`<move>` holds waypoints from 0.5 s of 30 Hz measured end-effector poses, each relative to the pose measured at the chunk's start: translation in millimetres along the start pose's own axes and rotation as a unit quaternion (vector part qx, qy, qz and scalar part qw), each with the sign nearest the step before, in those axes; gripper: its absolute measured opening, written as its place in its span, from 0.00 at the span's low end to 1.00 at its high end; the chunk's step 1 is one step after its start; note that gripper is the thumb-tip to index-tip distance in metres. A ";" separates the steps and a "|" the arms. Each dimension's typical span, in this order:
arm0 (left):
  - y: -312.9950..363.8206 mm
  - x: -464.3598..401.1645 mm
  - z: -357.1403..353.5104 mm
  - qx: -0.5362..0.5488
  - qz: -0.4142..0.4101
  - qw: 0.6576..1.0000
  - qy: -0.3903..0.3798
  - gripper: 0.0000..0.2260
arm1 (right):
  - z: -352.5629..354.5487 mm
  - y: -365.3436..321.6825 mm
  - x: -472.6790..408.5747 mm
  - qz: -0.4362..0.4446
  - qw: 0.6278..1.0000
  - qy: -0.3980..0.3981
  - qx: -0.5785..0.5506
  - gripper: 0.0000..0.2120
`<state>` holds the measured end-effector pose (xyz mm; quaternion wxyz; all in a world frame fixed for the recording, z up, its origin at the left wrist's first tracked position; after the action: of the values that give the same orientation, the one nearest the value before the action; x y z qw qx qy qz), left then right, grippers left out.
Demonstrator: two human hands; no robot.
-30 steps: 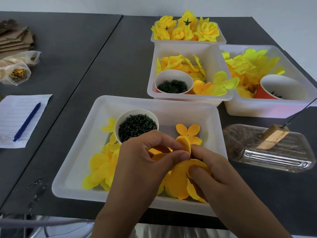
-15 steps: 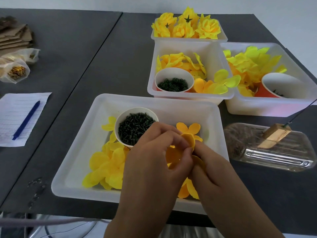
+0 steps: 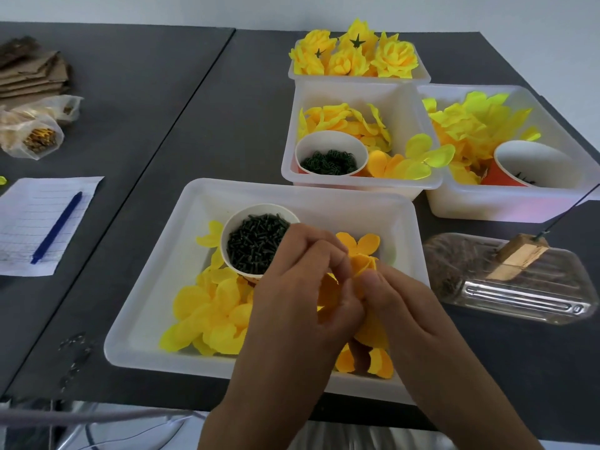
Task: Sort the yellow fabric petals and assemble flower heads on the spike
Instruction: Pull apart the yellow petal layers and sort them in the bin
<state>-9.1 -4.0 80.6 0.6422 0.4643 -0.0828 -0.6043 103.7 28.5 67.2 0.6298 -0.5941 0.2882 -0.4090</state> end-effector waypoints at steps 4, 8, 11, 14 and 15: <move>-1.7 3.3 -1.5 0.016 0.005 1.000 0.018 0.02 | 9.3 2.3 -4.4 -0.018 0.995 0.045 0.081 0.23; -0.1 6.9 -6.1 0.002 -0.004 0.998 0.065 0.03 | 9.0 3.0 -3.4 0.003 0.988 0.103 0.114 0.21; -0.4 9.2 -6.9 -0.060 -0.020 0.992 0.104 0.01 | 7.9 -0.5 -2.7 0.041 0.981 0.138 0.127 0.20; 1.4 11.7 -7.6 -0.063 -0.020 0.990 0.124 0.02 | 10.0 0.2 -3.8 0.058 0.977 0.159 0.127 0.20; 2.4 12.2 -7.6 -0.062 -0.017 0.989 0.131 0.03 | 10.6 1.1 -4.3 0.063 0.976 0.164 0.126 0.19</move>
<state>0.7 -11.0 72.5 0.6648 0.4999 0.0477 -0.5530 110.8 37.6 67.0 0.6682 -0.4156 0.3703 -0.4936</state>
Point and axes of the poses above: each hand's wrist, its own x-axis away from the middle knuckle, its own z-axis out of the back of the hand, y = z × x, the point moved 3 cm from there along -x, towards the middle knuckle, and after that the axes turned 1 degree about y, right-handed, at the moved point
